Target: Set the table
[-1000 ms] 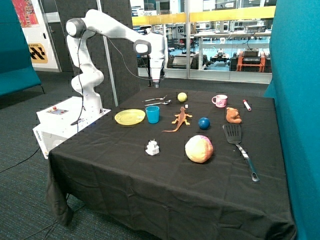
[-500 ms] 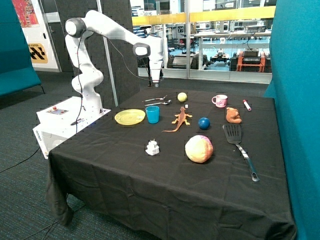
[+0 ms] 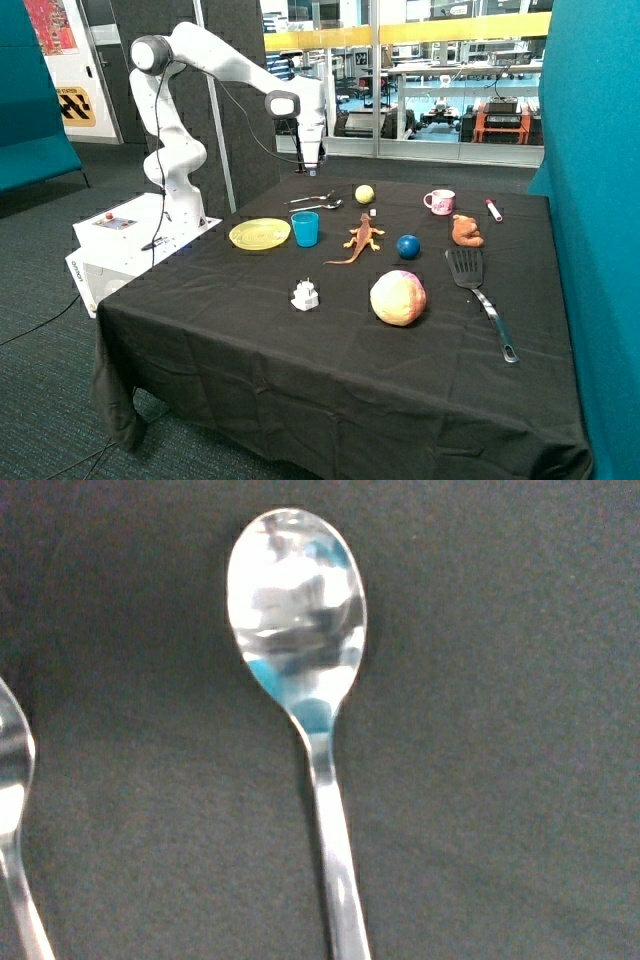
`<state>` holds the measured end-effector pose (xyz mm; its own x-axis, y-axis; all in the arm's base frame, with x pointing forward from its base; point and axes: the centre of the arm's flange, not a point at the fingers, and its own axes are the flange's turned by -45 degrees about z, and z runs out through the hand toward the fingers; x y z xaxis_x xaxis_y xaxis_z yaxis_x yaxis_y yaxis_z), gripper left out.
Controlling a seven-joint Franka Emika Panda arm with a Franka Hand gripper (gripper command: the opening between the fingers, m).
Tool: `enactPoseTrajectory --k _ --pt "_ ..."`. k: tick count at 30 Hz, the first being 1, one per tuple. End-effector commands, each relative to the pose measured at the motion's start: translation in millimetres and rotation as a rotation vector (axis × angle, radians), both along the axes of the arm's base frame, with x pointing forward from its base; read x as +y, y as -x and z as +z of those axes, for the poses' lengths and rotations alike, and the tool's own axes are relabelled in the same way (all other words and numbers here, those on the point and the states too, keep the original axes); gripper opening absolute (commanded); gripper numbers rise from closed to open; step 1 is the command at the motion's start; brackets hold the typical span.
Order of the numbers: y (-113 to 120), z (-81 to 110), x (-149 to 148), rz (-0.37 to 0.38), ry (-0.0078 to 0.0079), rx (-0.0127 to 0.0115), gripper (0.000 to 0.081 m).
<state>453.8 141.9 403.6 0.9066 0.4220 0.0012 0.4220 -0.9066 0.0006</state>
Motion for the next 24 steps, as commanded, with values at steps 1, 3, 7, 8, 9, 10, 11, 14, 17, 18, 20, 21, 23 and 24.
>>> enactPoseTrajectory --k 1,3,7,8,9,10,11,14,17,18,20,21,23,24 --pt "5 -13.0 10 0.009 0.0 0.0013 0.0504" --pt "7 -16.4 13 0.013 0.0 0.0013 0.0498" --pt "14 -24.4 16 0.019 0.0 0.0013 0.0486" --pt "15 -25.9 16 0.021 0.0 0.0013 0.0486" --pt "16 -27.7 17 0.021 0.0 0.0013 0.0485" --pt "18 -30.0 17 0.021 0.0 0.0013 0.048" --pt "18 -31.5 17 0.021 0.0 0.0013 0.0477" --pt "21 -37.0 18 0.02 0.0 0.0013 0.0461" --pt "22 -41.7 18 0.018 0.0 0.0013 0.0456" --pt "22 -43.3 18 0.017 0.0 0.0013 0.0455" --pt "22 -44.9 17 0.017 0.0 0.0013 0.0455" --pt "22 -46.3 17 0.015 0.0 0.0013 0.0456" --pt "21 -48.7 16 0.012 0.0 0.0013 0.0456" --pt "21 -50.1 15 0.01 0.0 0.0013 0.0457"
